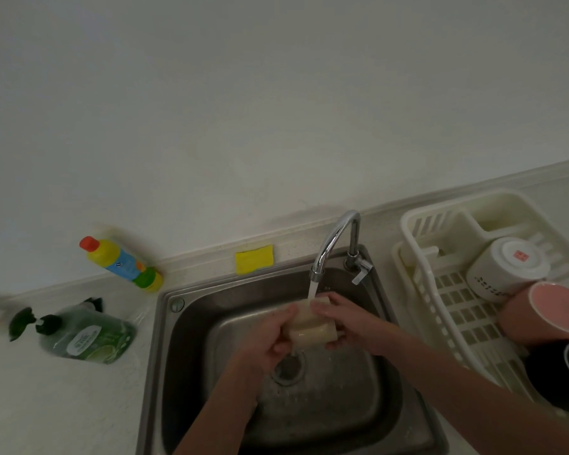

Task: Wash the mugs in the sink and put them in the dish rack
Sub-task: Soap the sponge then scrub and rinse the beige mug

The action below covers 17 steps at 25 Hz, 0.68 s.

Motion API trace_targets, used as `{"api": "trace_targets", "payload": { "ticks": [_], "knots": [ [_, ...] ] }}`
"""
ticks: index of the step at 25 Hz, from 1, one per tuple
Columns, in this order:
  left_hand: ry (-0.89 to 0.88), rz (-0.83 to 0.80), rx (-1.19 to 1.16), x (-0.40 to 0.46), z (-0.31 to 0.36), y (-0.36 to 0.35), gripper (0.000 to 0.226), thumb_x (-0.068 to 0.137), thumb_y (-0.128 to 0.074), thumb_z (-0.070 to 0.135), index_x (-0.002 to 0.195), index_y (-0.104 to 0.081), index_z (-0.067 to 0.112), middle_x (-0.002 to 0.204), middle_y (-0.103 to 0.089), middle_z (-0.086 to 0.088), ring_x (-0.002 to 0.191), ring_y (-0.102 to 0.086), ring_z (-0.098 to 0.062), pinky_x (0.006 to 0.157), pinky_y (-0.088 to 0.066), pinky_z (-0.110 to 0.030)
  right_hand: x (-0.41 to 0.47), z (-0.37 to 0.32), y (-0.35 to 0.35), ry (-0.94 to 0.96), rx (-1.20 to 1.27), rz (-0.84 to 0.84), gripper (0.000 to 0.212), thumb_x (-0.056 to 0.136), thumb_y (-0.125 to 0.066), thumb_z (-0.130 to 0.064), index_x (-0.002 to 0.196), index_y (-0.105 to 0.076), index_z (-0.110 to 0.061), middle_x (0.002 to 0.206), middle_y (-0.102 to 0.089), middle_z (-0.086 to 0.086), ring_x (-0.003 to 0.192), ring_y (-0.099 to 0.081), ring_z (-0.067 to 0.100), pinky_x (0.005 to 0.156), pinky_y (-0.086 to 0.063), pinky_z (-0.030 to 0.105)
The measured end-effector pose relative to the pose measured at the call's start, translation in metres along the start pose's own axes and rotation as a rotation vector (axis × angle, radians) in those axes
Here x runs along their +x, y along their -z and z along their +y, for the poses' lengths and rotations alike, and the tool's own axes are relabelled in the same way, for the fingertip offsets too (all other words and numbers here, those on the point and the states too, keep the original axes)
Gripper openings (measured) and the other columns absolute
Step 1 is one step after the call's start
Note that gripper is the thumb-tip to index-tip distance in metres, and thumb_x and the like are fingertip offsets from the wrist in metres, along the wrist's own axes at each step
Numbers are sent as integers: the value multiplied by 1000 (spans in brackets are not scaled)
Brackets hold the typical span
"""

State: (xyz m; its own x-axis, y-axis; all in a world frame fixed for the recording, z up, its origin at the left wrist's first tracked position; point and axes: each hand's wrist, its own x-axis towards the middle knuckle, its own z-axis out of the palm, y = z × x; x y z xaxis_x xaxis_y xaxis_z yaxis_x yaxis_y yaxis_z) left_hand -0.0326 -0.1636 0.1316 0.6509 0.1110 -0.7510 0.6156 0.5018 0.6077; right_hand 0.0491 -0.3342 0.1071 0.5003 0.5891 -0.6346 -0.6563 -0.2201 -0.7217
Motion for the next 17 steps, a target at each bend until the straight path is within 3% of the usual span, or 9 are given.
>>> {"api": "trace_targets", "payload": {
  "ticks": [2, 5, 7, 9, 11, 15, 17],
  "knots": [
    [-30, 30, 38, 0, -4, -3, 43, 82, -71, 29, 112, -63, -1, 88, -64, -15, 61, -53, -16, 35, -36, -16, -2, -1, -4, -132, 88, -19, 59, 79, -73, -59, 119, -64, -18, 115, -67, 14, 96, -69, 28, 71, -58, 38],
    [-25, 27, -6, -2, -1, -4, 36, 90, -66, 23, 118, -64, -1, 99, -68, -17, 65, -60, -18, 36, -42, -19, 7, 3, 2, -18, 0, 6, 42, 83, -73, -50, 117, -62, -27, 118, -62, 16, 95, -65, 29, 73, -54, 40],
    [-17, 15, -2, -4, 2, -6, 33, 94, -62, 20, 118, -64, -2, 101, -67, -16, 66, -61, -16, 39, -46, -20, 7, 4, 4, -6, -6, -23, 46, 82, -73, -52, 118, -62, -27, 117, -62, 19, 94, -62, 31, 70, -51, 39],
    [-41, 19, 44, -7, -1, -8, 22, 94, -63, 17, 109, -66, 1, 99, -69, -14, 77, -65, -21, 52, -55, -27, 2, 1, 2, -123, 66, -38, 62, 76, -75, -59, 122, -62, -20, 115, -63, 18, 91, -62, 30, 64, -51, 31],
    [-66, 40, 63, -7, -2, -7, 21, 92, -65, 19, 107, -66, 4, 102, -71, -16, 90, -68, -27, 67, -58, -35, 1, 0, 3, -85, 49, -54, 60, 74, -77, -53, 123, -60, -21, 116, -62, 14, 93, -64, 28, 59, -53, 29],
    [-81, 44, 144, -6, -4, -4, 41, 86, -69, 31, 117, -65, 5, 109, -73, -16, 106, -68, -34, 88, -57, -46, -4, -4, 1, -73, 6, -69, 50, 83, -72, -50, 122, -59, -21, 120, -64, 14, 108, -64, 33, 79, -59, 39],
    [-96, 79, 143, -6, -8, -4, 37, 89, -68, 32, 116, -65, 6, 106, -73, -16, 102, -69, -33, 80, -59, -41, 0, 0, 1, -45, -50, -38, 49, 81, -75, -46, 121, -59, -22, 118, -65, 13, 106, -66, 31, 84, -59, 44]
  ]
}}
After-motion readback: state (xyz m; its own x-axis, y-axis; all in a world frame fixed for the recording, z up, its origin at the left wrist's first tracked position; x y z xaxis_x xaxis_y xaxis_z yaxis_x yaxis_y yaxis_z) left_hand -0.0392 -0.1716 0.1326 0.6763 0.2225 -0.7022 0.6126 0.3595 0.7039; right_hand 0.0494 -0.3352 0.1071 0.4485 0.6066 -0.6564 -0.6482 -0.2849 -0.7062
